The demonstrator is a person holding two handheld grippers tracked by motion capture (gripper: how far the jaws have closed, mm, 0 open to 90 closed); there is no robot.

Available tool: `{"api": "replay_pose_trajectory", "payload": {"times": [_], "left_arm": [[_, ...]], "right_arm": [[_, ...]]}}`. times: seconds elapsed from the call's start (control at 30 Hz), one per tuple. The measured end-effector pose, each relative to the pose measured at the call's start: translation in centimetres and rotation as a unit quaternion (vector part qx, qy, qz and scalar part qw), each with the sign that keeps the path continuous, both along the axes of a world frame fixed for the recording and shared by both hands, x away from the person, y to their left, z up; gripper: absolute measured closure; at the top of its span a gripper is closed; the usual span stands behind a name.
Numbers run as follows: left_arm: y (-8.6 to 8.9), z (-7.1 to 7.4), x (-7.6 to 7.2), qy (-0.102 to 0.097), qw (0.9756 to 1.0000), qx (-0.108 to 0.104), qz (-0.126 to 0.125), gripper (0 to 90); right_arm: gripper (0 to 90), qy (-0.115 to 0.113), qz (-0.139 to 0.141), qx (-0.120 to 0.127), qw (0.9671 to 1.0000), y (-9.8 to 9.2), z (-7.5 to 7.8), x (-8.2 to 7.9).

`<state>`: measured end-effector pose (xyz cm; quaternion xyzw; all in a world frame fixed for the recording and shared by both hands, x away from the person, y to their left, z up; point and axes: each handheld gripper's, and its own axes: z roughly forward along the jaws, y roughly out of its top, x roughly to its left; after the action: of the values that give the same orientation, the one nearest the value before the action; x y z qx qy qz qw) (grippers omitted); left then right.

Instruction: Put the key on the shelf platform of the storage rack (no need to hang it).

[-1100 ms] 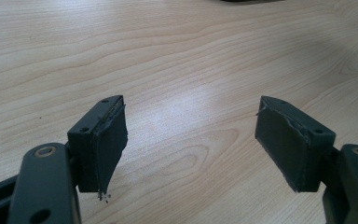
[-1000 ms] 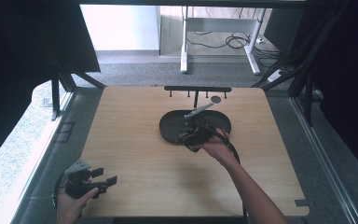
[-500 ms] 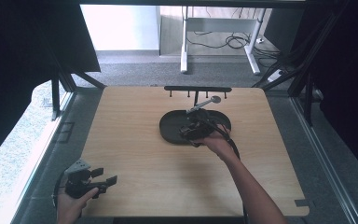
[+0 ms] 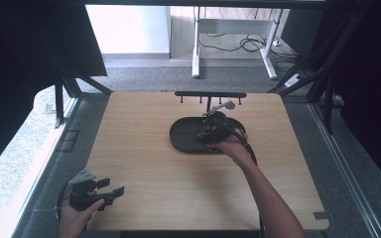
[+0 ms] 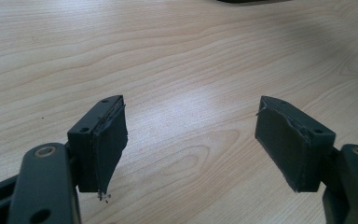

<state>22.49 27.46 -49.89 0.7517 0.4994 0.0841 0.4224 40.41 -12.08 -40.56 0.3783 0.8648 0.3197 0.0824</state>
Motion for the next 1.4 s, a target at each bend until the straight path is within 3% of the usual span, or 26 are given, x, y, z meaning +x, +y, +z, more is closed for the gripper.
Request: {"api": "replay_pose_trajectory", "payload": {"times": [0.97,1.4], "left_arm": [[0.2,0.0,0.0,0.0,1.0,-0.002,0.004,25.2],[0.3,0.0,0.0,0.0,1.0,-0.001,0.005,25.3]], "right_arm": [[49.7,0.003,-0.063,-0.007,0.998,-1.7,-1.0,4.3],[49.7,0.001,-0.076,-0.017,0.997,-1.5,-1.4,6.0]]}}
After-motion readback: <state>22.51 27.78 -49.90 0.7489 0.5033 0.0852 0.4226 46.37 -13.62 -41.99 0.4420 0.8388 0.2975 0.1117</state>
